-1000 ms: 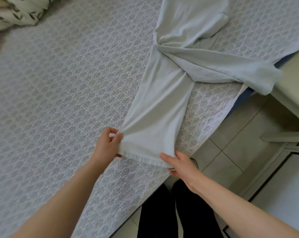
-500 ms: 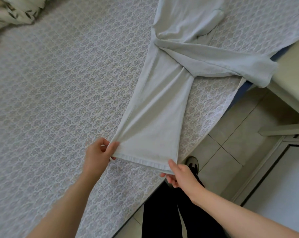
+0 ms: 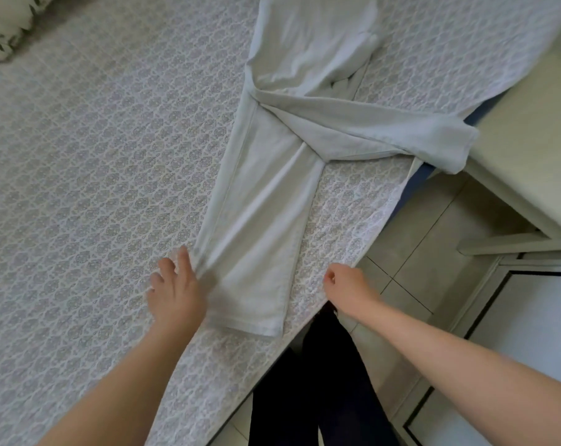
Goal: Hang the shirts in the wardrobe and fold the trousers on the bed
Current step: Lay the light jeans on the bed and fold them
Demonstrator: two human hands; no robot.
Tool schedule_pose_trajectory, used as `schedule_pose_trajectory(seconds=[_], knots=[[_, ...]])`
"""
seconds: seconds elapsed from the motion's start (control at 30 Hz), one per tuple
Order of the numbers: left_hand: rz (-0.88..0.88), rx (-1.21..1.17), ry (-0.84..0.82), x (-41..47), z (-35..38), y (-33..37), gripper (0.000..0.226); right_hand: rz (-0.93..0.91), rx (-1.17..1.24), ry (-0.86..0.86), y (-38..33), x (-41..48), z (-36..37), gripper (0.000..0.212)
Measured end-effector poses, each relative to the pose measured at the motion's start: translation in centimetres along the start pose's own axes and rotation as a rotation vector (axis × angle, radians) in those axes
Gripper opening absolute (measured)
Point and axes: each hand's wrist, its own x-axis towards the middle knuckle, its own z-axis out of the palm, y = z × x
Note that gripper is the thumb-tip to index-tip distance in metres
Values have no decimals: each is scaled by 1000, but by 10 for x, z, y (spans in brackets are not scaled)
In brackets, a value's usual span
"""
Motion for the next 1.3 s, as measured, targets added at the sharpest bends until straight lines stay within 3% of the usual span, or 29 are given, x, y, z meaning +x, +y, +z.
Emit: schedule_pose_trajectory(seconds=[0.13,0.27,0.4,0.5,0.63,0.73,0.9,1.03,1.1,1.23,1.3], knots=[[178,-189,-122,12,-13,57,76,-6,59,200,18,40,-89,20],[401,-167,-163,36,-30,125,62,-7,20,372,29,90,-164,17],[488,-225,-165,63,-49,202,50,-105,-185,510,41,135,-211,21],[457,-339,-166,78,-61,259,38,-62,-466,448,51,160,-232,39],[193,-768,-336,94,-71,315,26,-61,-617,357,67,181,-241,43],[49,-1023,-438,100,-79,342,24,-157,-436,265,73,191,-247,26],[-16,-1181,-701,95,-87,370,13,-172,-135,70,79,179,-268,19],[-112,-1253,-866,86,-87,374,43,-304,17,86,61,138,-263,11],[-118,-1289,-887,80,-88,369,43,-355,122,71,46,114,-255,14],[-142,-1316,-812,65,-92,347,15,-370,388,-46,22,75,-235,13],[-112,-1302,-832,56,-91,325,21,-323,540,-39,18,66,-229,25]])
